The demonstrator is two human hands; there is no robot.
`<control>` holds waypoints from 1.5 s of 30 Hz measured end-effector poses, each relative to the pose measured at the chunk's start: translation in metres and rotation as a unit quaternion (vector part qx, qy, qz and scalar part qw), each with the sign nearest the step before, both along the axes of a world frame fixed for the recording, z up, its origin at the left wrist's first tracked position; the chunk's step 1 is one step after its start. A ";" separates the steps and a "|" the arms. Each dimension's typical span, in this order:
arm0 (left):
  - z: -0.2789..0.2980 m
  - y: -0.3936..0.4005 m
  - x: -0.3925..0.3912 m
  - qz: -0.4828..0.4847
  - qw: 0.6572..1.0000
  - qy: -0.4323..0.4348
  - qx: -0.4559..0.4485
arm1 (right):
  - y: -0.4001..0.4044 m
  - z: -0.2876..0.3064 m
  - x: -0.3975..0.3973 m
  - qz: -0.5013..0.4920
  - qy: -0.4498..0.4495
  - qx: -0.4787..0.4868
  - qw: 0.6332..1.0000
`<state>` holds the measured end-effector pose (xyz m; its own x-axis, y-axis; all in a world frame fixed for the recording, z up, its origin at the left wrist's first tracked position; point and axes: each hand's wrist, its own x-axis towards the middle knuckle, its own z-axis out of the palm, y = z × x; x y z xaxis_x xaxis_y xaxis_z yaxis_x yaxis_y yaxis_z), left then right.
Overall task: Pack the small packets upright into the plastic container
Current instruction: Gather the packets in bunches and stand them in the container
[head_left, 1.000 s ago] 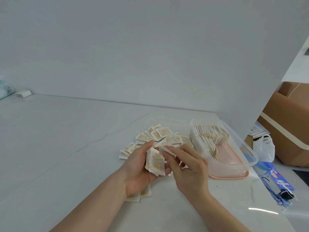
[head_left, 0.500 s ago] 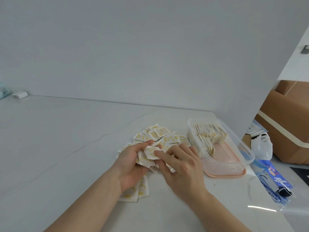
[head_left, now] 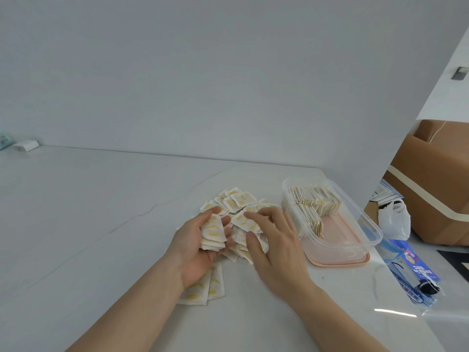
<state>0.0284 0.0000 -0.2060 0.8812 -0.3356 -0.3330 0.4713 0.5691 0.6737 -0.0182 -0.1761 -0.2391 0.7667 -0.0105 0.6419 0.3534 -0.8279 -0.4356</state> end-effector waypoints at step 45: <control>0.000 -0.031 -0.040 -0.024 0.997 -0.013 0.076 | 0.003 0.030 -0.020 -0.039 0.109 0.436 0.892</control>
